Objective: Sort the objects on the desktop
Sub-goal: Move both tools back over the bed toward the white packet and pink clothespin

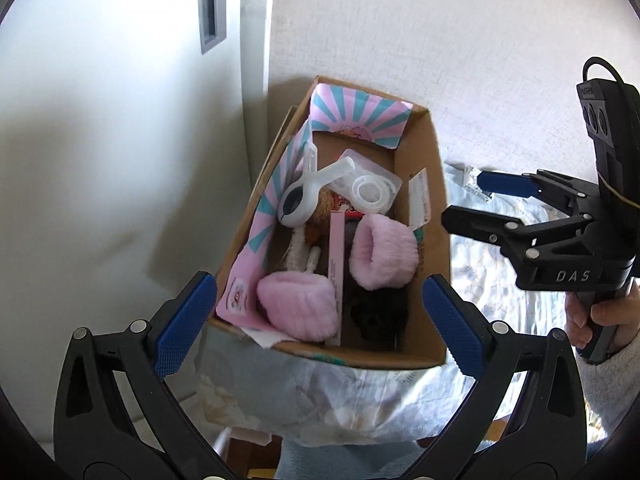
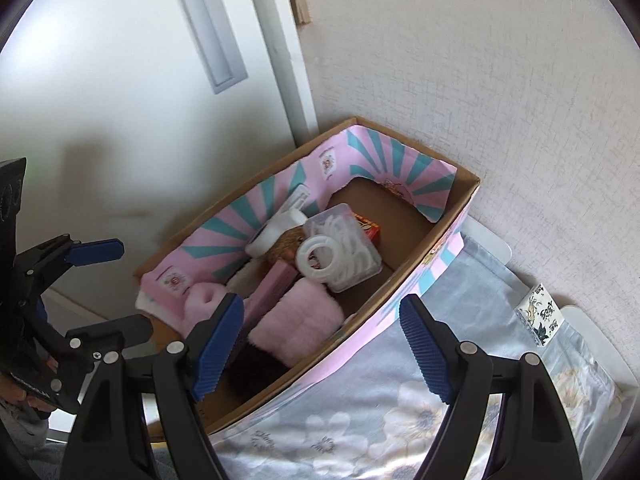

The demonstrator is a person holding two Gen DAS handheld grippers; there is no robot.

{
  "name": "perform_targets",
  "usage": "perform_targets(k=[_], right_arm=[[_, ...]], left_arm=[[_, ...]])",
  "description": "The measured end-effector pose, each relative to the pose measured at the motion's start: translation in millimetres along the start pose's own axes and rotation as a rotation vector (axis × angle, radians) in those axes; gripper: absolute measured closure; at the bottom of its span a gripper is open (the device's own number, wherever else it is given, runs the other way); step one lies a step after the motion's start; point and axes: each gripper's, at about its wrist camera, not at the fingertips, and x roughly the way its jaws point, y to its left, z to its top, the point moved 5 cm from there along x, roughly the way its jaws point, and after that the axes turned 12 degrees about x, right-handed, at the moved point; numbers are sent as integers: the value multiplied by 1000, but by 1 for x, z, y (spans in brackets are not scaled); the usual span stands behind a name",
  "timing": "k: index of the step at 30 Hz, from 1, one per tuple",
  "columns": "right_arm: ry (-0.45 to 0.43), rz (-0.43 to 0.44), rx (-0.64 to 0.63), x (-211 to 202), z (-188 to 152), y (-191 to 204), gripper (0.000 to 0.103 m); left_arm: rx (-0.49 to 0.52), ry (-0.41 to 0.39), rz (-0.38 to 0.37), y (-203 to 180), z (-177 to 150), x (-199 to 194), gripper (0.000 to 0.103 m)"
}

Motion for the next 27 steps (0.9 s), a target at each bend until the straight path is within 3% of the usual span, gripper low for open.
perform_targets(k=[10, 14, 17, 21, 27], right_arm=[[-102, -25, -45, -41, -21, 4, 26], [-118, -70, -5, -58, -37, -23, 26], [-139, -127, 41, -73, -46, -52, 26], [-164, -180, 117, -95, -57, -90, 26], [-186, -259, 190, -121, -76, -135, 26]], left_arm=[[77, -57, 40, -27, 14, -32, 1], [122, -73, 55, -42, 26, -32, 1], [154, -82, 23, -62, 40, -27, 1], [247, -102, -46, -103, 64, -21, 1], [400, -102, -78, -170, 95, 2, 1]])
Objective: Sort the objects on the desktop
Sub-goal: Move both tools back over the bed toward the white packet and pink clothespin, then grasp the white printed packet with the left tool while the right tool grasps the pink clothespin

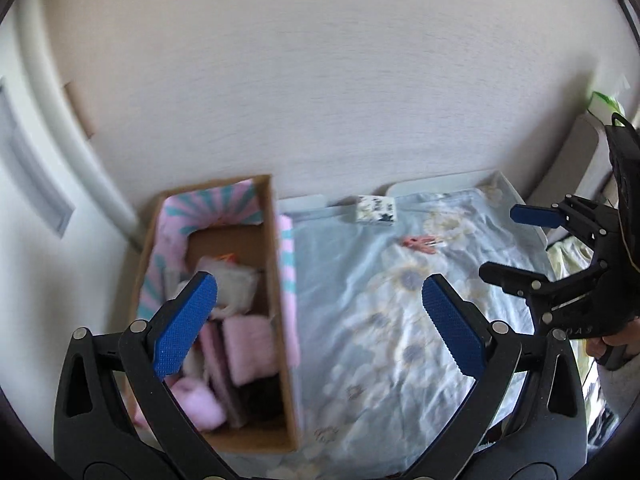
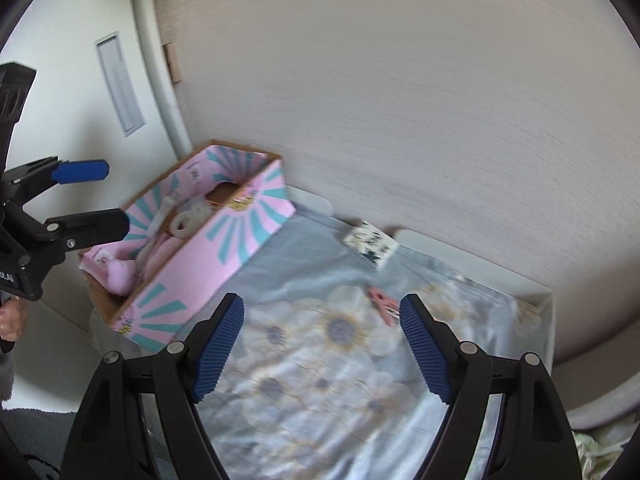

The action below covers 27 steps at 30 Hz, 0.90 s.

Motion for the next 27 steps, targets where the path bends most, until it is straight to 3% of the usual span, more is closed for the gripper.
perform_targets(k=[5, 8, 13, 17, 21, 27], right_arm=[[12, -38, 29, -1, -4, -32, 26], [30, -43, 31, 9, -8, -48, 26], [64, -36, -12, 50, -20, -67, 26], [98, -4, -22, 87, -28, -82, 26], [122, 31, -53, 113, -31, -89, 26], [165, 58, -103, 148, -25, -94, 26]], left_arm=[[42, 36, -40, -26, 29, 35, 1], [65, 40, -105, -44, 44, 58, 1], [89, 95, -109, -61, 55, 119, 1], [48, 126, -158, -62, 58, 173, 1], [51, 167, -93, -54, 60, 221, 1], [60, 206, -79, -51, 57, 260, 1]])
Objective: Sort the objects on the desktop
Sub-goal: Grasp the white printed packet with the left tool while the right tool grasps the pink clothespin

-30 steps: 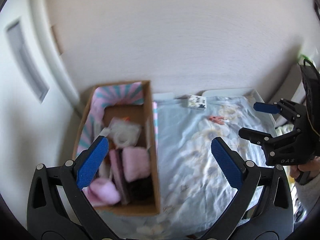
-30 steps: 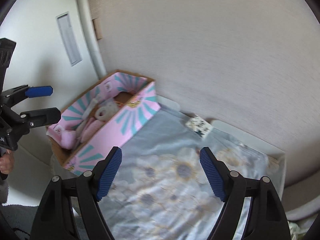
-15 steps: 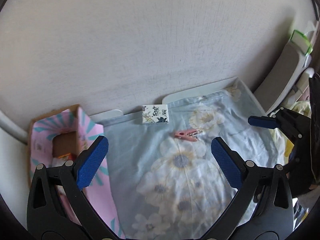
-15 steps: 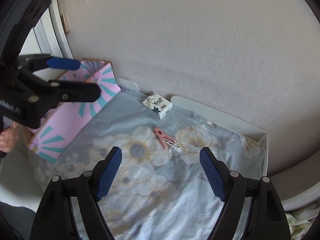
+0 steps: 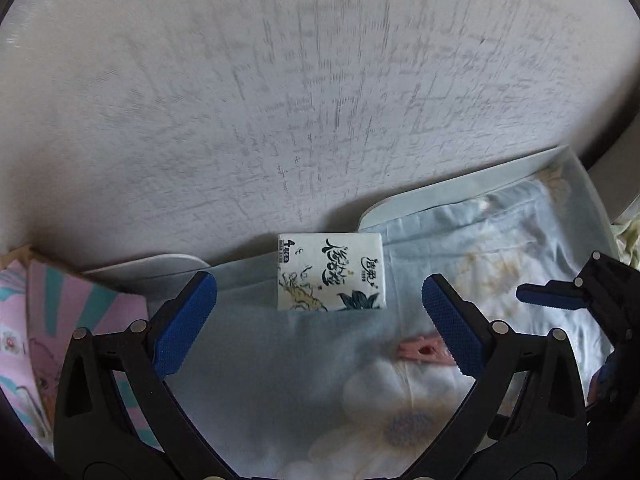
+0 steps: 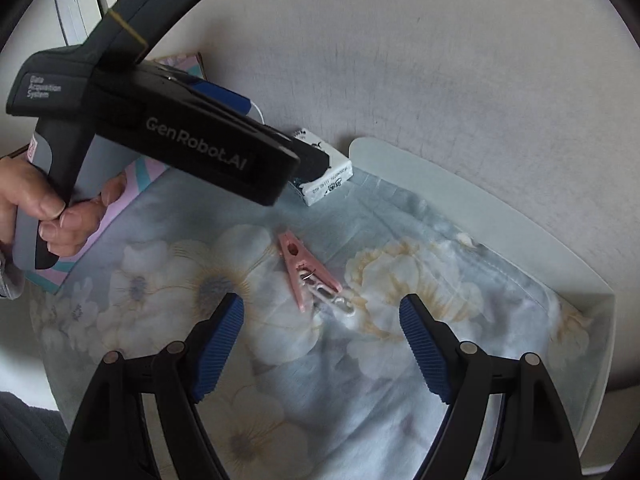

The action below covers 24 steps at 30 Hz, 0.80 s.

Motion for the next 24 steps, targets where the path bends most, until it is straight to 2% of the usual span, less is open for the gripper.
perform_targets(k=[9, 15, 16, 20, 24], right_arm=[[-4, 45, -45, 19, 10, -2, 26], [1, 34, -89, 28, 11, 2, 35], [0, 37, -93, 28, 11, 2, 36], [-15, 13, -111, 27, 12, 1, 51], [-33, 12, -110, 24, 12, 0, 70]], left_arm=[[-10, 11, -8, 1, -3, 21, 1], [-29, -2, -10, 5, -3, 23, 3], [-34, -4, -16, 6, -3, 23, 8], [-46, 2, -23, 8, -8, 25, 32], [-51, -16, -7, 10, -13, 22, 42]])
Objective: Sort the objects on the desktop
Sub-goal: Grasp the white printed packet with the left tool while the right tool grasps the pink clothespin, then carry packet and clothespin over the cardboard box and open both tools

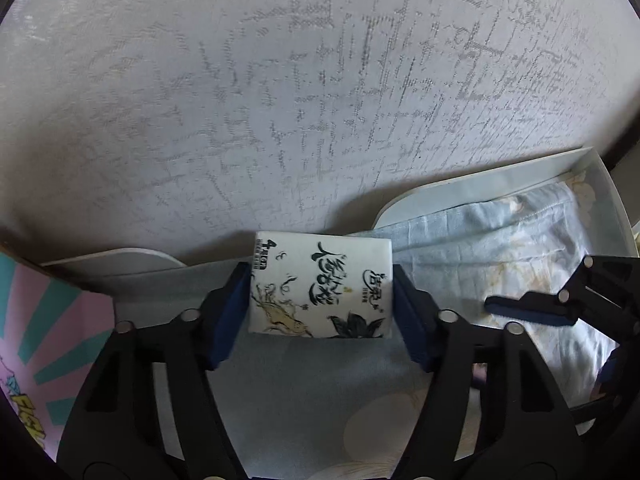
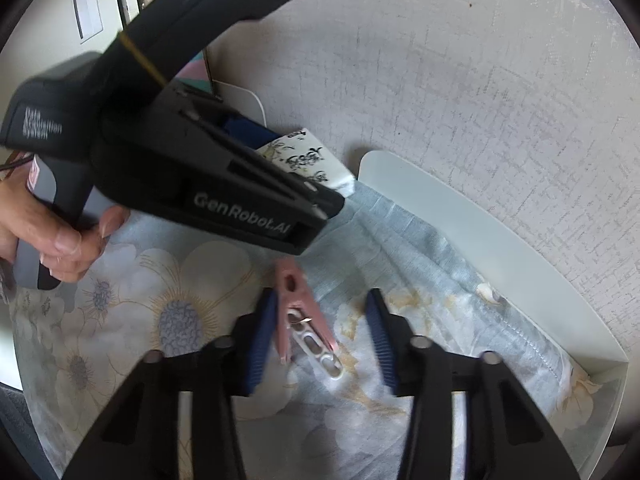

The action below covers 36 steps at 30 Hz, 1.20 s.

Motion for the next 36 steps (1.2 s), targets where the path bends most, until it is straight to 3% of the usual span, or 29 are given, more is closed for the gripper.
perform_targets(k=[3, 17, 26, 29, 32, 36], right_arm=[[-2, 1, -7, -1, -1, 3, 80], [-14, -14, 91, -29, -10, 9, 81], [-54, -45, 195, -75, -20, 10, 81], [-79, -63, 231, -97, -20, 12, 85], [-95, -80, 247, -106, 0, 14, 85], [-74, -136, 245, -125, -8, 11, 85]], left_arm=[[-2, -8, 5, 2, -1, -2, 43], [-13, -37, 4, 9, 1, -35, 43], [-20, -112, -20, 9, -6, -103, 43], [-5, -132, -21, -12, -2, -133, 43], [17, -151, -10, -4, 0, -156, 43], [5, -171, -6, -4, -7, -178, 43]])
